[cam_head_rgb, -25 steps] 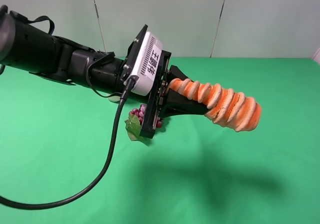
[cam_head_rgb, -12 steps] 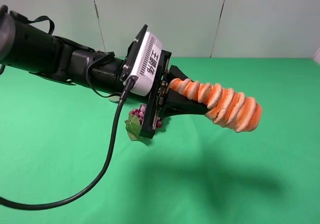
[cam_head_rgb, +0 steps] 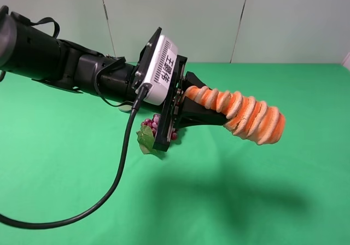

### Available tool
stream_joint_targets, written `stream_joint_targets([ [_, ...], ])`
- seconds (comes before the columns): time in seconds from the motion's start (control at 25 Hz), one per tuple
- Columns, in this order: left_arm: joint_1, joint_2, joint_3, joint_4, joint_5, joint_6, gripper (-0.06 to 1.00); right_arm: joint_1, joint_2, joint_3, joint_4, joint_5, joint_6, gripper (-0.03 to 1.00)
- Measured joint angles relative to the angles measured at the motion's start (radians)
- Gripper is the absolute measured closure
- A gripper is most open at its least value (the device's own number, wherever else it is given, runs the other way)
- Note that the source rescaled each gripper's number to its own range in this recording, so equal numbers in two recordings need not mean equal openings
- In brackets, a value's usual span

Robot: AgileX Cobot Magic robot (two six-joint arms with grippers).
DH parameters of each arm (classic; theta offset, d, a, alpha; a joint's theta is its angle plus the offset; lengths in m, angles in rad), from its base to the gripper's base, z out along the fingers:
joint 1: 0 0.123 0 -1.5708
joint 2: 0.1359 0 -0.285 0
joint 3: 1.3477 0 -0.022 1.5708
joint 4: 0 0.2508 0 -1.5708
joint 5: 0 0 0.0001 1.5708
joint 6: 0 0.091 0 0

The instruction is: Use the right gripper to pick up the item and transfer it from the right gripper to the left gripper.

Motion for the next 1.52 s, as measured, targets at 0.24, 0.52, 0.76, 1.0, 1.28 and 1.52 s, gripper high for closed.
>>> stream_joint_targets([
  [0.24, 0.0, 0.0, 0.0, 0.0, 0.0, 0.0, 0.92, 0.0, 0.0, 0.0, 0.034, 0.0, 0.0, -0.03],
  [0.52, 0.0, 0.0, 0.0, 0.0, 0.0, 0.0, 0.92, 0.0, 0.0, 0.0, 0.028, -0.001, 0.0, -0.03],
  [0.76, 0.0, 0.0, 0.0, 0.0, -0.001, 0.0, 0.92, 0.0, -0.024, 0.0, 0.023, -0.001, -0.005, -0.03],
  [1.0, 0.0, 0.0, 0.0, 0.0, -0.001, 0.0, 0.92, 0.0, -0.025, 0.0, 0.022, -0.001, -0.008, -0.03],
  [1.28, 0.0, 0.0, 0.0, 0.0, 0.003, 0.0, 0.92, 0.0, -0.025, 0.0, 0.022, -0.001, -0.009, -0.03],
  [1.52, 0.0, 0.0, 0.0, 0.0, 0.003, 0.018, 0.92, 0.0, -0.025, 0.0, 0.022, -0.001, -0.01, -0.03],
])
